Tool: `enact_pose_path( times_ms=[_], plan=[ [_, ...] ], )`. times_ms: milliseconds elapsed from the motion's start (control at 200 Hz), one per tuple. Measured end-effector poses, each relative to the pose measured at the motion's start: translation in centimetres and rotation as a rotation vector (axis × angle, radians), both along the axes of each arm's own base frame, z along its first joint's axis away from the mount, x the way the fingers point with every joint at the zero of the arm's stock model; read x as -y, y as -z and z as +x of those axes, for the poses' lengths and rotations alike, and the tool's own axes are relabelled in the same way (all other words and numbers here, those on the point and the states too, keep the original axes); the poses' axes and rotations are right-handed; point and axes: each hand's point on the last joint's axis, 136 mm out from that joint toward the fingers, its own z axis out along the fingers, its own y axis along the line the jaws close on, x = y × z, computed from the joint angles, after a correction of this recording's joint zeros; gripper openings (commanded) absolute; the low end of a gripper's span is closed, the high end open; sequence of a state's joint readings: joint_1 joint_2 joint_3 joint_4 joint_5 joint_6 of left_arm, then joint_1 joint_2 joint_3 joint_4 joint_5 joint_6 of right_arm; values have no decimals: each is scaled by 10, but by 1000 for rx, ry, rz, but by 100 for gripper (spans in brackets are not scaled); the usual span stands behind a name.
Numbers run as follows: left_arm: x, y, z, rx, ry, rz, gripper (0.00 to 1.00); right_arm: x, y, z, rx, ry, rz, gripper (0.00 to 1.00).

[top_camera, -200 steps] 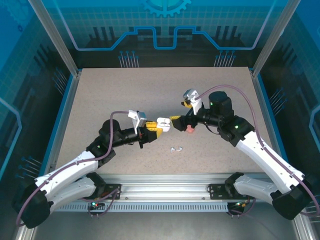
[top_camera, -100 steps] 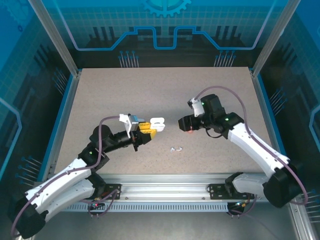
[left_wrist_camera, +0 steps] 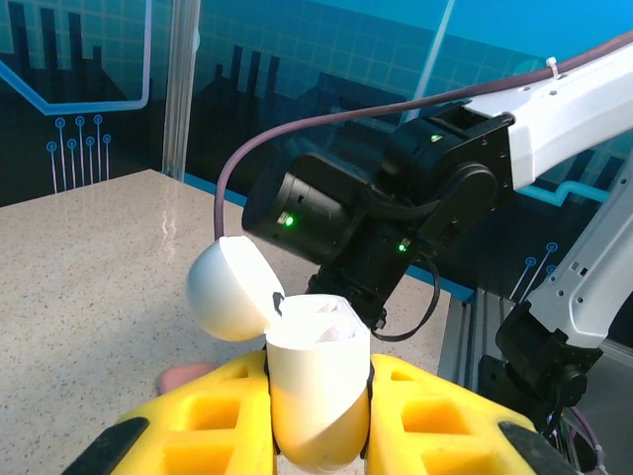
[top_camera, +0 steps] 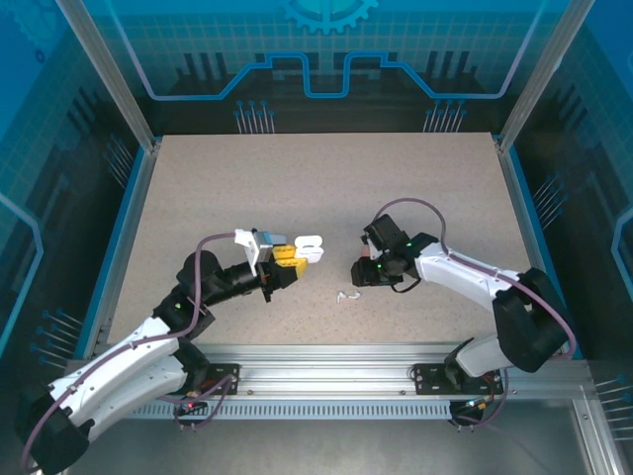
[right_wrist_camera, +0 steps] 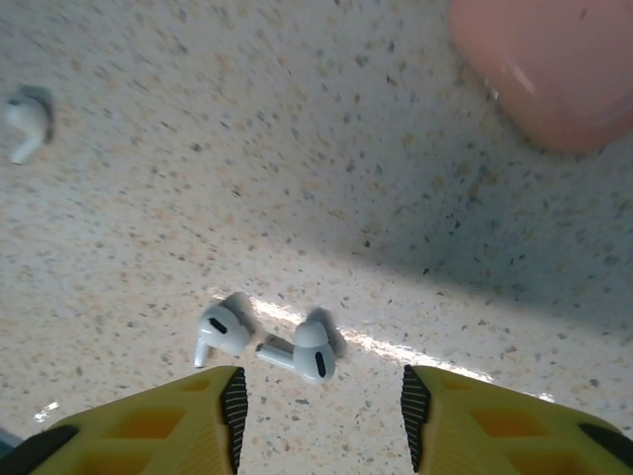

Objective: Insert the wireless bluetooth earbuds into the charging case

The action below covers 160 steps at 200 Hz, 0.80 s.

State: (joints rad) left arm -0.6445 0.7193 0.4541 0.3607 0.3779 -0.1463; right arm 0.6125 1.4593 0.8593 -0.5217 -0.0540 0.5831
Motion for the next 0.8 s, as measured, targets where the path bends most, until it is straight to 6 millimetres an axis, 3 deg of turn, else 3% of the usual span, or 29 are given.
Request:
enact_pose_path(
  times_ms=[205,800],
  plan=[
    [0,0,0,2,-1,-2,2,-5,24,-10,-65,6,-33,43],
    [-1,4,-1,-3,-3,1,3,-15,41,-10,-95,13,-30,36]
  ],
)
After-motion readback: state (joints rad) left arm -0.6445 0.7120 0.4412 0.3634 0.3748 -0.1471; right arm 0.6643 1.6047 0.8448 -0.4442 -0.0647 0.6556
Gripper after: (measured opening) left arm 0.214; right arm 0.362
